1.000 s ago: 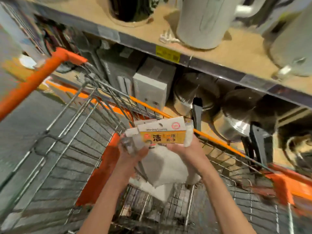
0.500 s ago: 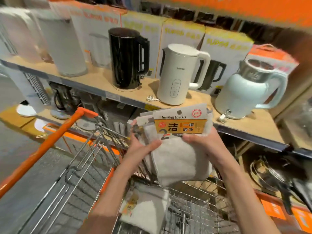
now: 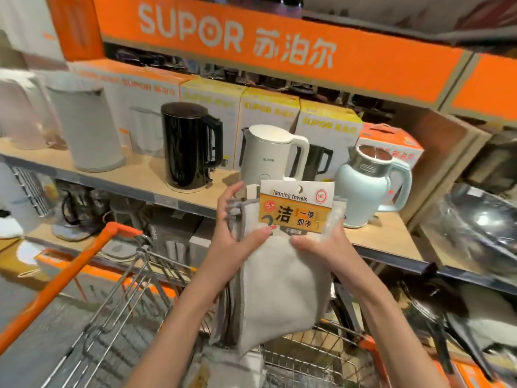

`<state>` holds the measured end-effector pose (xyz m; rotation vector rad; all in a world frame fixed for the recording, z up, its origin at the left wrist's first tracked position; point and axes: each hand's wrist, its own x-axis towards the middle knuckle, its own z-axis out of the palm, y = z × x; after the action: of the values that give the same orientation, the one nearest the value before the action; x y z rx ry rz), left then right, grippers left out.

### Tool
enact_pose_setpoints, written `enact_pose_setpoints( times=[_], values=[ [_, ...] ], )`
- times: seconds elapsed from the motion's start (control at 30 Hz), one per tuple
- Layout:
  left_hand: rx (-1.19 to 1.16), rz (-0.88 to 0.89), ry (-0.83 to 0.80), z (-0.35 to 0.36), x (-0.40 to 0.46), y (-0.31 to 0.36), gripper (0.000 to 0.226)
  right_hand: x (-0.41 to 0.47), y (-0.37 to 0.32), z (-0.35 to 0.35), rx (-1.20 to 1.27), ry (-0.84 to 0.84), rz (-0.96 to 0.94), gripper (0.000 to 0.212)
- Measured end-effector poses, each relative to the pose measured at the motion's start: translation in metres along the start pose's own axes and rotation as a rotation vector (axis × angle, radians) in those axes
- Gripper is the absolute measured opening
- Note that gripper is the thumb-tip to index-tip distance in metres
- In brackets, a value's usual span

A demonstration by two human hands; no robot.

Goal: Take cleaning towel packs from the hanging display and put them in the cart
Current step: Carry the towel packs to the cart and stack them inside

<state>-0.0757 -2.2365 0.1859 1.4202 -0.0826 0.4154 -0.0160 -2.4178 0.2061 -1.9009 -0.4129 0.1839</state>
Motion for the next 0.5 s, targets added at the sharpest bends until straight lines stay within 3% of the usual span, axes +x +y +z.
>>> enact_pose_setpoints(
  times=[0.23,0.33,0.5],
  values=[
    [-0.097,-0.132,-0.013,-0.032,0.006,0.010,0.088,-0.027,-0.009,0.018,0.209,0.099,0.072,0.107],
    [-0.130,-0.160,-0.064,-0.039,-0.002,0.015,0.087,-0.045,-0.011,0.038,0.210,0.254,0.083,0.108],
    [-0.082,-0.028,-0.410,-0.065,-0.039,0.016,0.095,-0.098,-0.024,0.075,0.202,0.625,0.107,0.097]
  ],
)
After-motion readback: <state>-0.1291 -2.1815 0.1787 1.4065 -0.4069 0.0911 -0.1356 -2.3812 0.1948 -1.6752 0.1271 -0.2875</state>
